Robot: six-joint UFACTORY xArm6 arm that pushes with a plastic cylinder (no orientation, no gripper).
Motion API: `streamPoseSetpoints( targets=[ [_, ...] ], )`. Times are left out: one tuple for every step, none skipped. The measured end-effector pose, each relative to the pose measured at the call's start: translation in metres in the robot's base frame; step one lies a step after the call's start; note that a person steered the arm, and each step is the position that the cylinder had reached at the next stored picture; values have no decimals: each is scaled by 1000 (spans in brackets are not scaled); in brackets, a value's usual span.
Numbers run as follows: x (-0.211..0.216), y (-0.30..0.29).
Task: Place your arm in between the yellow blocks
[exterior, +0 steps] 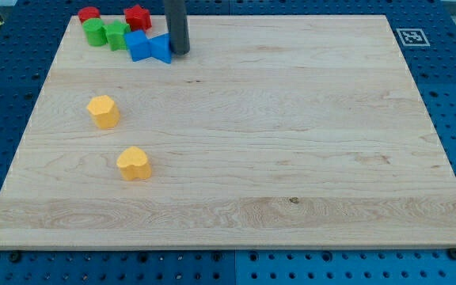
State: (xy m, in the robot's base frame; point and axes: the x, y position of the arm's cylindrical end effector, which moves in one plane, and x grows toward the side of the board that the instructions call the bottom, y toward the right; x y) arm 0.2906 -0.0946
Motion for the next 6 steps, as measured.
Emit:
streamPoseSetpoints(
  targets=[
    [3, -12],
    [3, -12],
    [30, 17],
    [110, 20],
    [182, 23],
    [186, 16]
  ],
)
